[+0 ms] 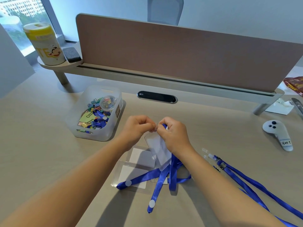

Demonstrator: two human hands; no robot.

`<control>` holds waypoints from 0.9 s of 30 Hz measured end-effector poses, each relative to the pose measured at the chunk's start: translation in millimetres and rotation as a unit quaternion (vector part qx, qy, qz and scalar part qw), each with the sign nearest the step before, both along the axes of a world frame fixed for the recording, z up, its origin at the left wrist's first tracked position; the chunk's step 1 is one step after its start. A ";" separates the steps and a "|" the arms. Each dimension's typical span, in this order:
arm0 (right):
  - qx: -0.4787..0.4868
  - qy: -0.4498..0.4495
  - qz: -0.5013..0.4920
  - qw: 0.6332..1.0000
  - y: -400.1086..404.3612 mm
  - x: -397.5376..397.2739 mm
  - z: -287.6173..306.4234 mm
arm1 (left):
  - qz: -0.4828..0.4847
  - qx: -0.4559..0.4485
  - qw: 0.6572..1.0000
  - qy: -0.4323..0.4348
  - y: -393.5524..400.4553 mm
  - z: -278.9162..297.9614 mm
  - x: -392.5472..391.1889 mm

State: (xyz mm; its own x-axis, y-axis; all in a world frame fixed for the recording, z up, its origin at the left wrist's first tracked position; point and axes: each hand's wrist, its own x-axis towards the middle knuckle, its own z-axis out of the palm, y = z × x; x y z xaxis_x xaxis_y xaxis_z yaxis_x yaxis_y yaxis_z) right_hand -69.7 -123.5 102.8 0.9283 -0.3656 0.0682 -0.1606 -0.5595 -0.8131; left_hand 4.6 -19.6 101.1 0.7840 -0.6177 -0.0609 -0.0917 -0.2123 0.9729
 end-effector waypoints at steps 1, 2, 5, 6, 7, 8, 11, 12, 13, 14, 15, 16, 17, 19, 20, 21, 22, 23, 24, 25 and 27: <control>0.005 -0.001 0.004 1.000 -1.2 0.3 0.3 | 0.000 0.000 1.000 0.008 0.3 1.0 -0.7; 0.017 -0.003 0.007 1.000 -2.8 0.4 0.8 | -0.001 0.002 1.000 0.013 0.6 1.7 -1.1; 0.063 0.005 0.032 0.997 -9.1 0.7 1.7 | -0.022 0.043 0.999 -0.023 2.4 7.6 -1.8; 0.068 0.014 0.044 0.997 -10.7 1.3 1.6 | -0.035 0.077 0.995 -0.059 3.0 9.4 -1.3; 0.066 0.022 0.057 0.996 -12.1 2.7 0.8 | -0.047 0.107 0.989 -0.095 3.7 11.0 -0.5; 0.056 0.030 0.070 0.996 -13.3 3.6 -0.6 | -0.053 0.132 0.982 -0.127 4.6 11.7 -0.1; -0.005 0.043 0.101 0.994 -14.6 5.1 -4.7 | -0.053 0.173 0.966 -0.185 5.8 10.6 -2.8; -0.025 0.041 0.108 0.993 -14.3 4.8 -6.4 | -0.051 0.176 0.964 -0.194 5.9 9.2 -4.6; -0.040 0.037 0.111 0.992 -13.9 4.3 -8.8 | -0.048 0.175 0.963 -0.198 5.7 6.5 -5.9; -0.050 0.028 0.111 0.992 -13.4 3.4 -12.2 | -0.039 0.169 0.965 -0.198 5.2 2.7 -6.8; -0.056 0.017 0.106 0.993 -12.9 2.9 -16.3 | -0.025 0.159 0.967 -0.196 4.8 -1.5 -7.5; -0.060 0.005 0.100 0.993 -12.4 2.1 -20.7 | -0.007 0.144 0.972 -0.188 4.2 -6.0 -8.8; -0.062 -0.007 0.092 0.994 -11.8 1.3 -25.1 | 0.012 0.128 0.976 -0.176 3.5 -11.0 -10.3; -0.071 -0.037 0.079 0.994 -10.4 -0.5 -35.2 | 0.042 0.092 0.984 -0.146 1.6 -21.2 -14.9; -0.075 -0.054 0.076 0.993 -9.4 -1.6 -40.4 | 0.058 0.069 0.988 -0.126 0.6 -26.4 -17.3; -0.081 -0.068 0.074 0.992 -7.6 -2.5 -46.1 | 0.074 0.046 0.991 -0.106 -0.2 -31.8 -19.6; -0.092 -0.082 0.069 0.990 -5.1 -4.3 -50.9 | 0.089 0.024 0.992 -0.088 -0.9 -37.3 -22.1; -0.107 -0.094 0.062 0.988 -2.4 -6.0 -55.3 | 0.102 0.007 0.992 -0.075 -1.0 -42.6 -24.0; -0.122 -0.105 0.055 0.985 0.0 -8.0 -59.7 | 0.108 -0.005 0.992 -0.070 -0.7 -47.0 -26.0; -0.133 -0.114 0.050 0.983 2.5 -10.2 -62.9 | 0.109 -0.011 0.991 -0.074 -0.2 -50.6 -27.8; -0.156 -0.124 0.051 0.979 6.1 -16.2 -66.3 | 0.097 -0.012 0.989 -0.107 2.9 -55.6 -31.0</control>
